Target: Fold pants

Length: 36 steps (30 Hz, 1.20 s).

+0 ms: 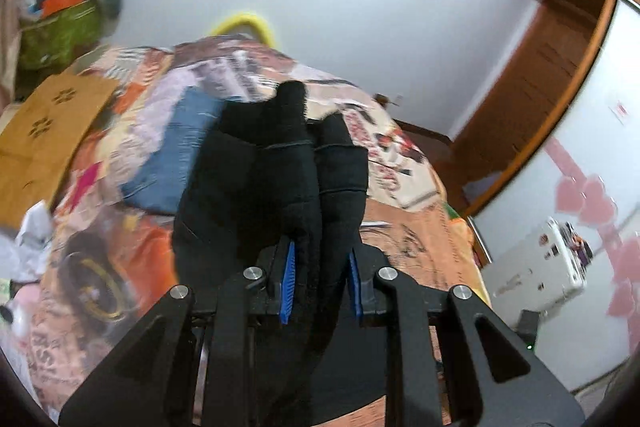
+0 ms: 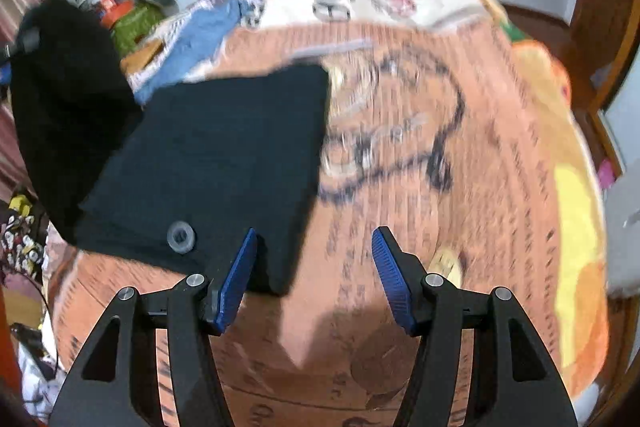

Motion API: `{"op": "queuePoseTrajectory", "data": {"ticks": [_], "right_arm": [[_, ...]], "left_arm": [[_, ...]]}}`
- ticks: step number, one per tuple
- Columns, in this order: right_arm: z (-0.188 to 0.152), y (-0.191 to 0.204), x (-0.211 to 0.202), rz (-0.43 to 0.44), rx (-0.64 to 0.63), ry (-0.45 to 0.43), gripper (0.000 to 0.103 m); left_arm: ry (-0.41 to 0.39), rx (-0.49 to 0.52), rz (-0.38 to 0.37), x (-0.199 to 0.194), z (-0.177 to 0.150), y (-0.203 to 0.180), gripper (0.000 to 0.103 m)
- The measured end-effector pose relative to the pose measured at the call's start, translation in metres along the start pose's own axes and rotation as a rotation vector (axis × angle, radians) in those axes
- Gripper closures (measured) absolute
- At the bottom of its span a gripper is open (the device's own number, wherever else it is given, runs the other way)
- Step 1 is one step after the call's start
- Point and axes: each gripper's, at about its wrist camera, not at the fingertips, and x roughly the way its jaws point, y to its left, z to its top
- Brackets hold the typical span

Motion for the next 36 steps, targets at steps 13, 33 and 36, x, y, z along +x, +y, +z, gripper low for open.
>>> {"op": "queuePoseTrajectory", "data": {"ticks": [13, 33, 36], "right_arm": [[-0.004, -0.003, -0.003, 0.041, -0.01, -0.016, 0.047], [-0.012, 0.0, -0.016, 0.03, -0.002, -0.019, 0.047], [-0.015, 0.001, -0.021, 0.018, -0.009, -0.024, 0.047]], "left_arm": [[0.303, 0.211, -0.177, 0.099, -0.071, -0.111, 0.084], [0.355, 0.231, -0.136, 0.089, -0.081, -0.089, 0.043], [0.29, 0.203, -0.049, 0.089, -0.049, -0.069, 0.037]]}}
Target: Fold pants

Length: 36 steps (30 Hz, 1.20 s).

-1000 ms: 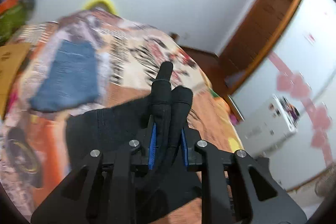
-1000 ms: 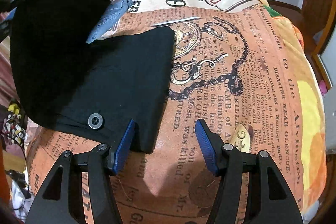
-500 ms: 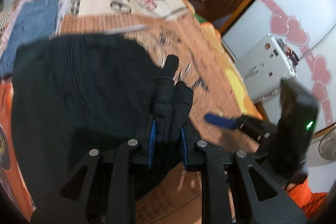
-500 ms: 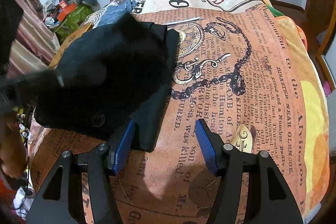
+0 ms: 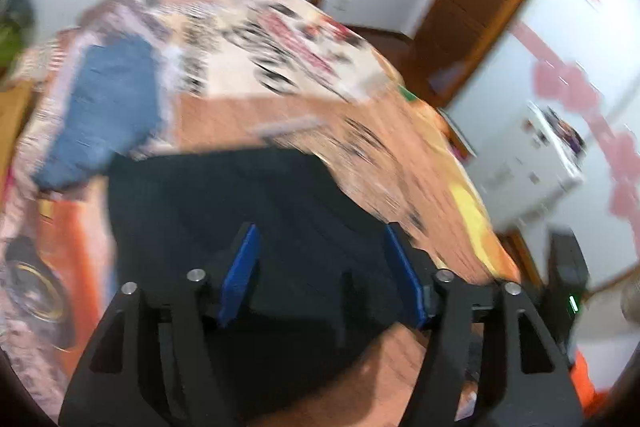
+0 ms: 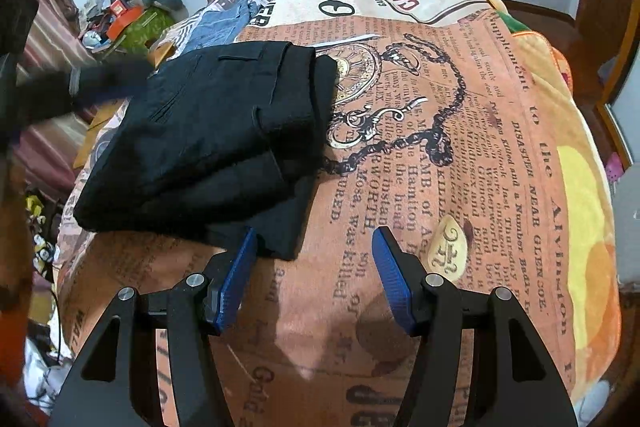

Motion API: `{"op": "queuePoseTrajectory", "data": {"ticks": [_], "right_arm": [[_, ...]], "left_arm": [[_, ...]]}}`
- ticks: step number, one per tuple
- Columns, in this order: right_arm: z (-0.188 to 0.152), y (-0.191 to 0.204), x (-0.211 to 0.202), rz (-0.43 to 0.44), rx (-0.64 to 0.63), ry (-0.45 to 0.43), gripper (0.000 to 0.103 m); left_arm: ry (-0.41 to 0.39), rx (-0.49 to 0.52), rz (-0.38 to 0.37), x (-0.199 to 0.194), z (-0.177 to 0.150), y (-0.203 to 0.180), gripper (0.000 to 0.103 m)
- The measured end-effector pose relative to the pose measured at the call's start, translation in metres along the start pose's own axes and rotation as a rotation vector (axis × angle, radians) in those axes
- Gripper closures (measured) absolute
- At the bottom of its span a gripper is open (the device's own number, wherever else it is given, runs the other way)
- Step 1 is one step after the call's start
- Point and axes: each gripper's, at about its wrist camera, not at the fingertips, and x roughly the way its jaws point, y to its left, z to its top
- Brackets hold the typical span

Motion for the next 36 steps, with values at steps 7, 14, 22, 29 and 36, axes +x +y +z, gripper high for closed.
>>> {"op": "queuePoseTrajectory", "data": {"ticks": [7, 14, 22, 29, 36], "right_arm": [[-0.005, -0.003, -0.01, -0.014, 0.022, -0.015, 0.047], [-0.007, -0.011, -0.018, -0.045, 0.046, -0.027, 0.047], [-0.008, -0.019, -0.029, -0.103, 0.024, -0.033, 0.047], [-0.006, -0.021, -0.042, -0.114, 0.024, -0.074, 0.047], [-0.001, -0.014, -0.046, -0.118, -0.013, -0.099, 0.047]], "left_arm": [[0.049, -0.06, 0.303, 0.048, 0.053, 0.096, 0.027], [0.261, -0.163, 0.337, 0.116, 0.023, 0.171, 0.021], [0.258, -0.194, 0.283, 0.079, -0.015, 0.18, 0.014], [0.236, -0.195, 0.275, 0.026, -0.065, 0.162, 0.014], [0.209, -0.124, 0.239, -0.018, -0.114, 0.115, 0.014]]}}
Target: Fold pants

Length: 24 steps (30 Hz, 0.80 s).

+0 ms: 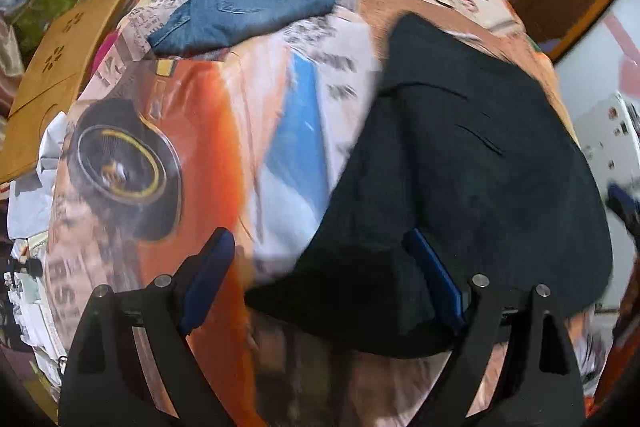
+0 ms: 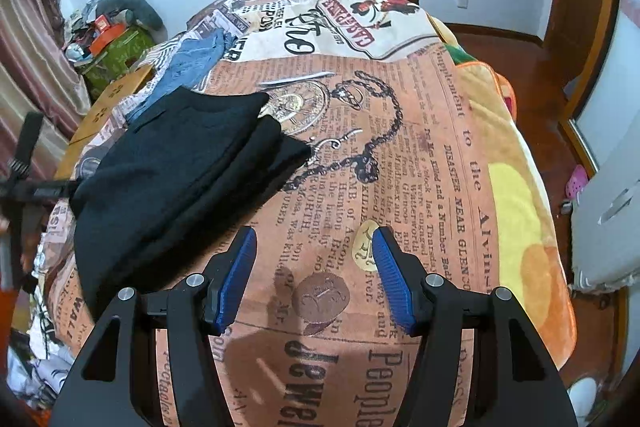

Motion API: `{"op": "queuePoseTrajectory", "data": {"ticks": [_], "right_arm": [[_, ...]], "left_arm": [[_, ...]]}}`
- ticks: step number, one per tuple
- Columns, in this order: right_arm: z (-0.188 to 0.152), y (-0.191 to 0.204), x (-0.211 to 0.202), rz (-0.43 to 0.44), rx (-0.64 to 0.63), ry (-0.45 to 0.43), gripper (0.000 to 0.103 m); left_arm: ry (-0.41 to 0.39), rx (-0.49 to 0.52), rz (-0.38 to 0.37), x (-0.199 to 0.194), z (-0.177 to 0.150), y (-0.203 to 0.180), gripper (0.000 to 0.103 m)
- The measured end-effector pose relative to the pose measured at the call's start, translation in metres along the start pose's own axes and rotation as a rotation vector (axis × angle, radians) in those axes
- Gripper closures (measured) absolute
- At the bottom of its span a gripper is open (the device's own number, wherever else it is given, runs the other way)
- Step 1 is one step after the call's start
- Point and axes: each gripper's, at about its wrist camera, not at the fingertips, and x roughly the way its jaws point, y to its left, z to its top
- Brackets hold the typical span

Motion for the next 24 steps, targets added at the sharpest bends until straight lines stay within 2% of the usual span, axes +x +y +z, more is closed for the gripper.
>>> {"op": "queuePoseTrajectory", "data": {"ticks": [3, 6, 10, 14, 17, 19, 22, 24], "right_arm": [[0.003, 0.004, -0.003, -0.002, -0.02, -0.016, 0.047], [0.007, 0.009, -0.006, 0.002, -0.041, -0.032, 0.047], [0.016, 0.015, -0.006, 0.028, -0.077, -0.052, 0.047], [0.03, 0.023, 0.006, 0.05, -0.096, -0.057, 0.047], [0.043, 0.028, 0.017, 0.076, -0.109, -0.061, 0.047], [0.054, 0.033, 0.028, 0.092, -0.119, -0.057, 0.047], [0.068, 0.036, 0.043, 0.123, -0.124, -0.044, 0.047], [0.078, 0.04, 0.056, 0.149, -0.126, -0.025, 0.047]], "left_arm": [[-0.032, 0.011, -0.021, -0.016, -0.016, -0.015, 0.014], [-0.066, 0.027, -0.012, -0.027, -0.013, -0.021, 0.014], [-0.147, 0.041, -0.017, -0.047, 0.01, -0.021, 0.014], [-0.191, 0.052, -0.039, -0.052, 0.04, -0.021, 0.014], [-0.183, 0.065, -0.08, -0.04, 0.067, -0.024, 0.014], [-0.149, 0.076, -0.117, -0.026, 0.084, -0.028, 0.015], [-0.091, 0.081, -0.158, -0.003, 0.103, -0.033, 0.027], [-0.058, 0.094, -0.178, 0.009, 0.11, -0.036, 0.03]]}}
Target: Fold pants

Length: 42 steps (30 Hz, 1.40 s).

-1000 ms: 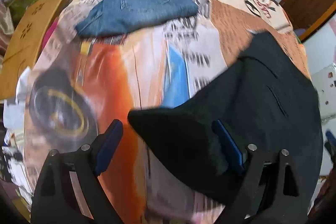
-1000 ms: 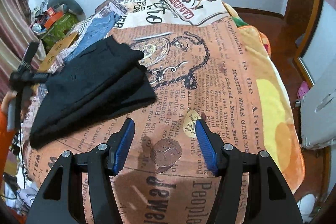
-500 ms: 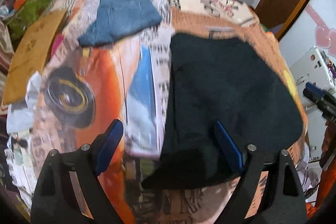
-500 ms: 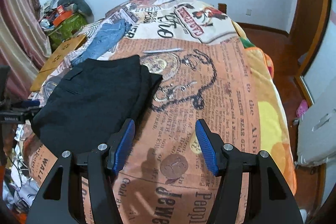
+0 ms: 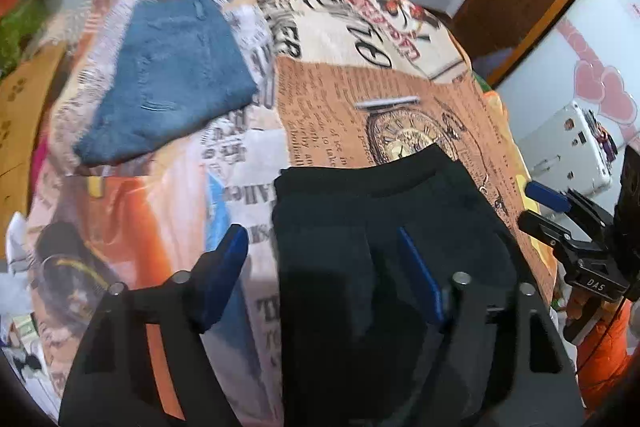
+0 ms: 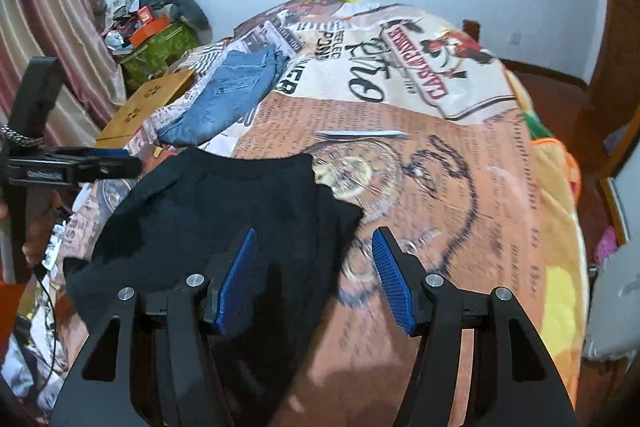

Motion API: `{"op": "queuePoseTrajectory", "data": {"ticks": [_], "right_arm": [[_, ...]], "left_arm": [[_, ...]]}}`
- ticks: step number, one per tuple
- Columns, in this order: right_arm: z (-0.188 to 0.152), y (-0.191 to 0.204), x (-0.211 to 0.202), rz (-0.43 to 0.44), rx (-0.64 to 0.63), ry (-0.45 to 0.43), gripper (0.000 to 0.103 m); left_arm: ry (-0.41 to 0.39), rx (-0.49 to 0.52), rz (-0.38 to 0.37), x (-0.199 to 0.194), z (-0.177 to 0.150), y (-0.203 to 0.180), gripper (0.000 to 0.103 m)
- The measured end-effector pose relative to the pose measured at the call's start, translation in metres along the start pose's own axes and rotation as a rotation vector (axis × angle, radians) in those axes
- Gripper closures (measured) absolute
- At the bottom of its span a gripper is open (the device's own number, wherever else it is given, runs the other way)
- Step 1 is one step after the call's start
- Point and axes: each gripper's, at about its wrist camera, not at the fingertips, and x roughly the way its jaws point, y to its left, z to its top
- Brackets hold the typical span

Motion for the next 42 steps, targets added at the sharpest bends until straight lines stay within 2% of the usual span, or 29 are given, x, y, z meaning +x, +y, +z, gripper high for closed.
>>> {"op": "queuePoseTrajectory", "data": {"ticks": [4, 9, 11, 12, 14, 16, 21, 23, 26, 28, 30, 32, 34, 38, 41, 42], "right_arm": [[0.014, 0.002, 0.03, 0.038, -0.019, 0.047, 0.06], [0.02, 0.004, 0.06, 0.062, -0.035, 0.106, 0.071], [0.02, 0.005, 0.068, 0.055, -0.049, 0.111, 0.074], [0.02, 0.005, 0.069, 0.052, -0.052, 0.103, 0.08], [0.018, 0.005, 0.066, 0.061, -0.053, 0.082, 0.081], [0.019, 0.005, 0.062, 0.07, -0.064, 0.057, 0.088], [0.024, 0.015, 0.039, 0.055, -0.118, -0.03, 0.092], [0.027, 0.014, 0.03, 0.043, -0.115, -0.064, 0.092], [0.029, 0.004, 0.031, 0.029, -0.081, -0.059, 0.092], [0.025, -0.003, 0.043, 0.024, -0.056, -0.024, 0.092], [0.017, -0.009, 0.063, 0.003, -0.04, 0.046, 0.091], [0.011, -0.012, 0.073, -0.012, -0.028, 0.086, 0.088], [0.011, -0.014, 0.068, -0.016, -0.03, 0.085, 0.084], [0.018, -0.012, 0.049, -0.045, -0.04, 0.105, 0.08], [0.02, -0.006, 0.026, -0.035, -0.047, 0.069, 0.079], [0.02, -0.002, 0.017, -0.019, -0.048, 0.052, 0.075]], "left_arm": [[0.086, 0.022, -0.028, 0.03, 0.011, 0.003, 0.04], [0.121, 0.007, -0.057, 0.046, 0.011, 0.011, 0.044], [0.108, 0.004, -0.064, 0.044, 0.01, 0.012, 0.049], [0.1, 0.008, -0.059, 0.043, 0.009, 0.011, 0.053], [0.083, 0.022, -0.046, 0.038, 0.01, 0.008, 0.059], [0.049, 0.072, -0.006, 0.032, 0.011, -0.002, 0.063], [-0.036, 0.193, 0.074, 0.017, 0.023, -0.032, 0.068], [-0.046, 0.21, 0.084, 0.017, 0.03, -0.038, 0.068], [-0.026, 0.214, 0.081, 0.029, 0.036, -0.038, 0.066], [0.009, 0.212, 0.091, 0.047, 0.037, -0.034, 0.058], [0.05, 0.195, 0.114, 0.063, 0.035, -0.029, 0.05], [0.049, 0.18, 0.124, 0.066, 0.034, -0.025, 0.042], [0.018, 0.164, 0.151, 0.056, 0.036, -0.021, 0.037], [-0.074, 0.136, 0.279, 0.023, 0.044, -0.009, 0.032], [-0.116, 0.106, 0.232, -0.006, 0.042, -0.003, 0.032], [-0.126, 0.104, 0.201, -0.017, 0.037, -0.003, 0.032]]}}
